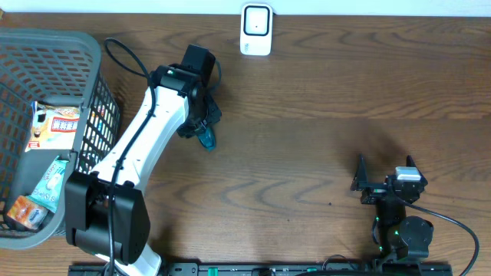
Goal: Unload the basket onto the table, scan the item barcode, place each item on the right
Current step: 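Set the teal bottle upright on the table and release, then reach the left gripper back into the basket toward the green tin, then grasp the green Zam-Buk tin and carry it toward the scanner, then lower the green tin beside the bottle and open the left gripper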
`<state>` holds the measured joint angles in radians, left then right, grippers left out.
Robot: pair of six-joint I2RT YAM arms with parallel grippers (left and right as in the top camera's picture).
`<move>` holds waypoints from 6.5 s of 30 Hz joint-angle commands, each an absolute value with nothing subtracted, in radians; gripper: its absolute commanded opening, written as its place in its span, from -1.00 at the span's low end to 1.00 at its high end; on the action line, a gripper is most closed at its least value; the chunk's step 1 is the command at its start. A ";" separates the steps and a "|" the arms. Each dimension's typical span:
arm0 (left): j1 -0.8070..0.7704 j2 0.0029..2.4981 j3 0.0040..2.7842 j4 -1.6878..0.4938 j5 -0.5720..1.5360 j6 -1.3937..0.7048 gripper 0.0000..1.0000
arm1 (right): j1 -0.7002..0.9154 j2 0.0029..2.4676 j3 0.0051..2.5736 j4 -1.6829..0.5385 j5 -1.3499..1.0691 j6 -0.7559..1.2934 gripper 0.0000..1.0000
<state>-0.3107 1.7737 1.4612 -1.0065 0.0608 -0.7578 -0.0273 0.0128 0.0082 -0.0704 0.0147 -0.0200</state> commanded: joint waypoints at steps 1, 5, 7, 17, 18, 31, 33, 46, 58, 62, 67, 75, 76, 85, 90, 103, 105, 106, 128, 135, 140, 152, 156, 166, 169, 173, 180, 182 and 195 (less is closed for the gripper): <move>-0.314 1.778 1.475 -1.009 0.044 -0.765 0.20 | -0.013 0.007 0.006 -0.072 0.009 -0.035 0.99; -0.314 1.778 1.475 -1.005 0.044 -0.765 0.78 | -0.013 0.007 0.006 -0.072 0.009 -0.035 0.98; -0.314 1.778 1.475 -1.000 0.044 -0.765 1.00 | -0.013 0.007 0.006 -0.072 0.009 -0.035 0.99; -0.308 1.734 1.538 -1.036 0.059 -0.633 0.96 | -0.013 0.007 0.006 -0.072 0.009 -0.035 0.99; -0.304 1.721 1.570 -1.055 0.059 -0.610 0.96 | -0.013 0.007 0.006 -0.072 0.009 -0.035 0.98; -0.093 1.449 2.001 -1.182 -0.190 -0.477 0.96 | -0.013 0.007 0.006 -0.072 0.009 -0.035 0.99; -0.015 1.412 2.001 -1.206 -0.276 -0.501 0.96 | -0.013 0.007 0.006 -0.072 0.009 -0.035 0.98; 0.454 1.509 1.857 -1.534 -0.224 -1.026 0.95 | -0.013 0.007 0.006 -0.072 0.009 -0.035 0.99; 0.515 1.674 1.550 -1.384 -0.149 -1.192 0.95 | -0.013 0.007 0.006 -0.072 0.009 -0.035 0.99; 0.515 1.693 1.455 -1.318 -0.142 -1.290 0.95 | -0.013 0.007 0.006 -0.072 0.009 -0.035 0.98; 0.514 1.694 1.348 -1.193 -0.142 -1.371 0.96 | -0.013 0.007 0.006 -0.072 0.009 -0.035 0.98; 0.514 1.695 1.221 -1.015 -0.141 -1.371 0.95 | -0.013 0.007 0.006 -0.072 0.009 -0.035 0.98; 0.514 1.695 1.213 -0.997 -0.142 -1.371 0.95 | -0.013 0.007 0.006 -0.072 0.009 -0.035 0.98; 0.514 1.739 1.188 -0.863 -0.142 -1.370 0.95 | -0.013 0.007 0.006 -0.072 0.009 -0.035 0.98; 0.514 1.805 1.188 -0.830 -0.142 -1.370 0.95 | -0.013 0.007 0.006 -0.072 0.009 -0.035 0.99; 0.525 1.840 1.191 -0.827 -0.142 -1.262 0.11 | -0.013 0.007 0.006 -0.072 0.009 -0.035 0.98; 0.534 1.829 1.197 -0.828 -0.141 -1.234 -0.08 | -0.013 0.007 0.006 -0.072 0.009 -0.035 0.99; 0.540 1.820 1.203 -0.828 -0.141 -1.212 -0.14 | -0.013 0.007 0.006 -0.072 0.009 -0.035 0.99; 0.724 1.199 1.241 -0.771 0.241 -1.002 -0.21 | -0.013 0.007 0.006 -0.072 0.009 -0.035 0.99; 0.682 0.994 1.241 -0.637 0.622 -0.969 -0.21 | -0.013 0.007 0.006 -0.072 0.009 -0.035 0.99; 0.533 0.998 1.241 -0.575 0.827 -0.903 -0.21 | -0.013 0.007 0.006 -0.072 0.009 -0.035 0.98; -0.154 1.130 1.240 -0.407 0.824 -0.743 -0.22 | -0.013 0.007 0.006 -0.072 0.009 -0.035 0.98; -0.393 1.274 1.240 -0.410 0.662 -0.618 -0.21 | -0.013 0.007 0.006 -0.072 0.009 -0.035 0.99; -0.652 1.674 1.240 -0.482 0.122 -0.534 -0.21 | -0.013 0.007 0.006 -0.072 0.009 -0.035 0.98; -0.665 1.760 1.240 -0.511 0.002 -0.501 -0.21 | -0.013 0.007 0.006 -0.072 0.009 -0.035 0.99; -0.664 1.837 1.240 -0.523 -0.064 -0.452 -0.21 | -0.013 0.007 0.006 -0.072 0.009 -0.035 0.99; -0.664 1.903 1.240 -0.522 -0.205 -0.438 -0.21 | -0.013 0.007 0.006 -0.072 0.009 -0.035 0.99; -0.664 1.908 1.240 -0.522 -0.221 -0.438 -0.21 | -0.013 0.007 0.006 -0.072 0.009 -0.035 0.98; -0.664 1.908 1.192 -0.519 -0.221 -0.446 -0.20 | -0.013 0.007 0.006 -0.072 0.009 -0.035 0.99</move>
